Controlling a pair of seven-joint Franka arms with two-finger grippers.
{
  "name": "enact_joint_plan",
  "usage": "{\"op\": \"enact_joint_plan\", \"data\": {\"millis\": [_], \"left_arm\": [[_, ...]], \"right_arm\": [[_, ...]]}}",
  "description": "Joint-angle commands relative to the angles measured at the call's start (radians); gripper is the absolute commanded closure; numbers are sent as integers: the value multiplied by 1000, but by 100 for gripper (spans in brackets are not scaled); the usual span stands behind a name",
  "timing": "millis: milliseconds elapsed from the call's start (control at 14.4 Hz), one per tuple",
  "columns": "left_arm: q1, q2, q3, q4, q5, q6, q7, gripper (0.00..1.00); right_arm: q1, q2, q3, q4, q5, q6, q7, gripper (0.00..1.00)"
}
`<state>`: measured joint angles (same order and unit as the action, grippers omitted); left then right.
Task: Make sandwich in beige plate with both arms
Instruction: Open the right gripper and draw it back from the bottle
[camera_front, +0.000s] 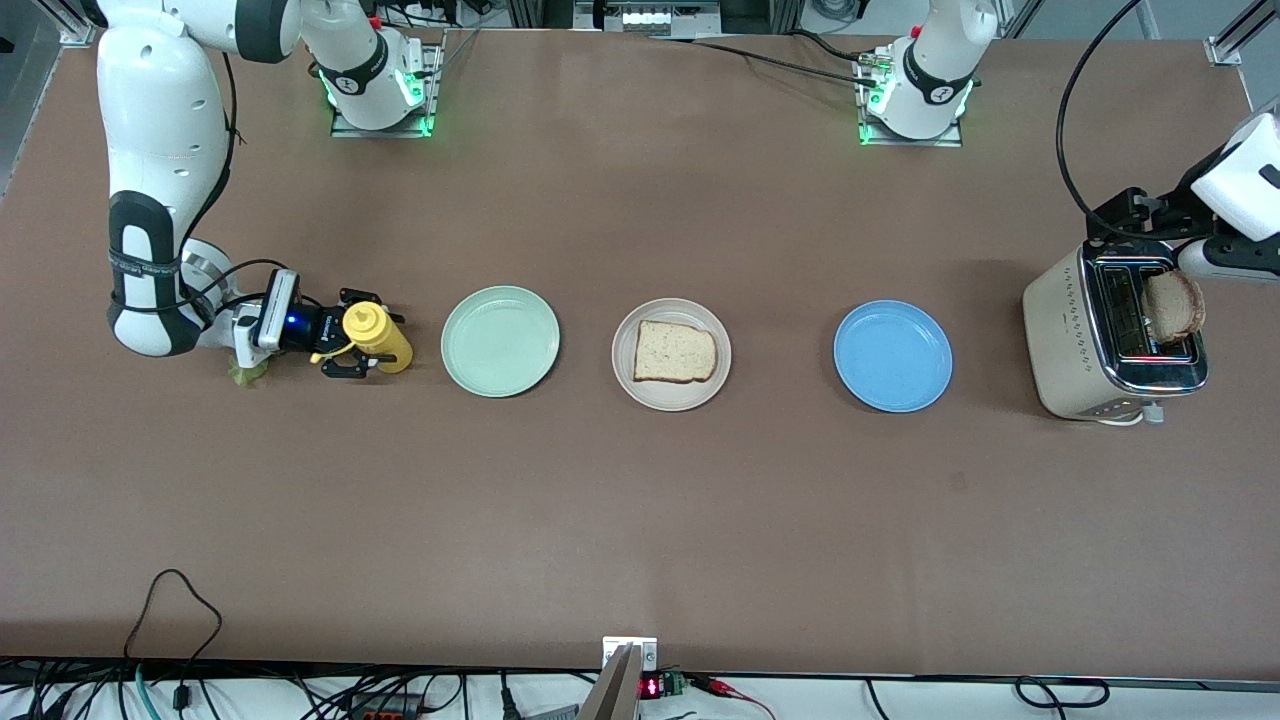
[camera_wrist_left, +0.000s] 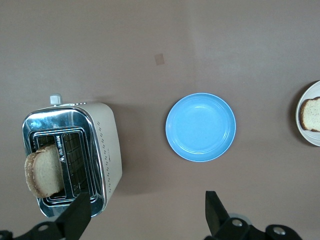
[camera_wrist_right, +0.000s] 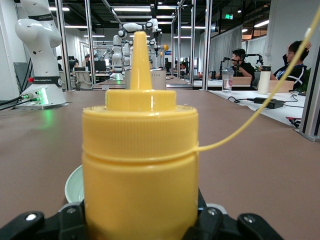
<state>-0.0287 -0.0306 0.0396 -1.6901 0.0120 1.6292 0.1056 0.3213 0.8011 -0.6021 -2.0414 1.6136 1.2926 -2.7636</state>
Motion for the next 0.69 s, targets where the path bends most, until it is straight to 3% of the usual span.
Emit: {"op": "enact_joint_plan", "data": {"millis": [0, 139, 208, 277, 624], "left_arm": [[9, -19, -7, -14, -9, 0, -4, 0], [9, -19, -7, -14, -9, 0, -4, 0], [9, -19, -7, -14, -9, 0, -4, 0], [9, -19, -7, -14, -9, 0, -4, 0], [9, -19, -7, -14, -9, 0, -4, 0]], "right_arm": [[-27, 15, 15, 7, 11, -42, -128, 27], [-37, 15, 15, 12, 8, -42, -119, 22], [-41, 15, 15, 13, 5, -42, -117, 15], [-47, 15, 15, 16, 2, -42, -116, 0], [-88, 12, 13, 21, -27, -44, -90, 0]]}}
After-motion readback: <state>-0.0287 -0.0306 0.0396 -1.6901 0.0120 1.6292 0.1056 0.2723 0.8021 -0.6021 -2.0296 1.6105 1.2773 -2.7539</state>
